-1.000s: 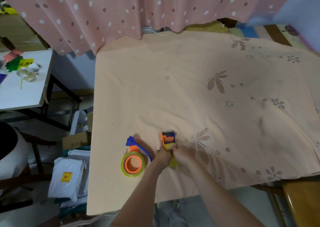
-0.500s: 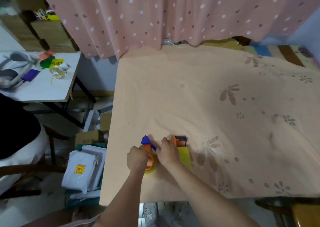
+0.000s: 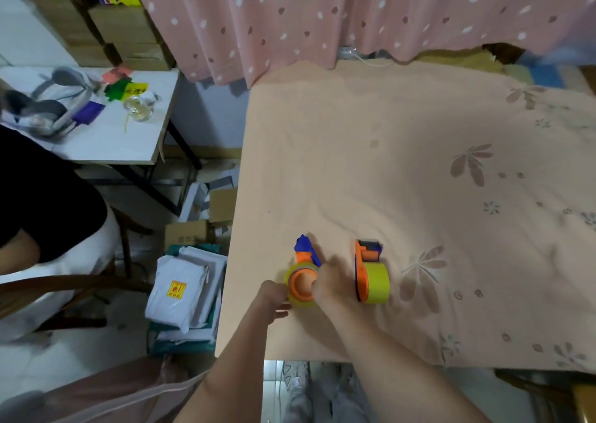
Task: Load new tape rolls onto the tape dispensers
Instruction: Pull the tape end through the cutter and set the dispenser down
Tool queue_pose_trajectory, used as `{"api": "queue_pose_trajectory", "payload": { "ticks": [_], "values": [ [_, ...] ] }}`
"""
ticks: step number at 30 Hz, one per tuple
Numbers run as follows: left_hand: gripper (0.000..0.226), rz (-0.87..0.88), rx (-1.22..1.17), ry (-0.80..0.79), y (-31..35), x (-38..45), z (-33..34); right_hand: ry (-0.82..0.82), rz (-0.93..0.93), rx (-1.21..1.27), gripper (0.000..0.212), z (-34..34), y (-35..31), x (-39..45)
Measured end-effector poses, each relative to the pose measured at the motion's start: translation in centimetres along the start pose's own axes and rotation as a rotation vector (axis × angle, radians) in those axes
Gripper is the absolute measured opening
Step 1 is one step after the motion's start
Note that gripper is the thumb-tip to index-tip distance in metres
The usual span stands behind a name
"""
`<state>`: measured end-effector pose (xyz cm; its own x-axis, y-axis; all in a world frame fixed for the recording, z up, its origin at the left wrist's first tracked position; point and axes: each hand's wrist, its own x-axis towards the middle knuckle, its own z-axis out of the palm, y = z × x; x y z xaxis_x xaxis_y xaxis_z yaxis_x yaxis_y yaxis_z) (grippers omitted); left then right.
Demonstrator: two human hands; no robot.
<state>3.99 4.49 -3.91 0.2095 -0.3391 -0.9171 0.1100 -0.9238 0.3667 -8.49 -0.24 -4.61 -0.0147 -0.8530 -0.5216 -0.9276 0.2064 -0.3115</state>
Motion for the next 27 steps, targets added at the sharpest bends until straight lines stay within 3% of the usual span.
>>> {"api": "queue_pose_trajectory", "payload": {
  "ticks": [3, 5, 8, 11, 14, 20, 23, 27],
  "values": [
    [0.036, 0.008, -0.017, -0.13, 0.6, -0.2, -1.2, 0.039, 0.019, 0.098, 0.054, -2.3, -0.5, -0.1],
    [0.041, 0.054, -0.087, -0.285, 1.6, -1.1, -1.5, 0.028, 0.023, 0.171, 0.051, -3.7, -0.8, -0.1],
    [0.05, 0.141, -0.208, -0.418, 3.5, -2.6, -1.1, -0.089, 0.114, 0.41, 0.026, -6.4, -1.5, 0.1],
    [0.06, 0.24, -0.275, -0.532, 5.8, -4.2, -0.9, -0.223, 0.064, 0.659, 0.031, -9.2, -1.5, 0.3],
    [0.064, 0.318, -0.225, -0.63, 7.9, -5.9, -1.1, -0.306, -0.017, 0.795, 0.024, -11.3, -0.8, -0.5],
    [0.073, 0.416, -0.114, -0.718, 10.1, -9.3, 0.4, -0.366, -0.065, 0.882, 0.026, -15.0, 0.2, -2.5],
    [0.081, 0.464, -0.131, -0.682, 11.1, -11.1, 1.6, -0.375, -0.058, 0.902, 0.028, -16.8, -0.1, -3.5],
    [0.089, 0.497, -0.152, -0.609, 11.8, -12.9, 2.9, -0.329, -0.096, 0.565, 0.034, -20.5, -1.5, -5.3]
  ]
}}
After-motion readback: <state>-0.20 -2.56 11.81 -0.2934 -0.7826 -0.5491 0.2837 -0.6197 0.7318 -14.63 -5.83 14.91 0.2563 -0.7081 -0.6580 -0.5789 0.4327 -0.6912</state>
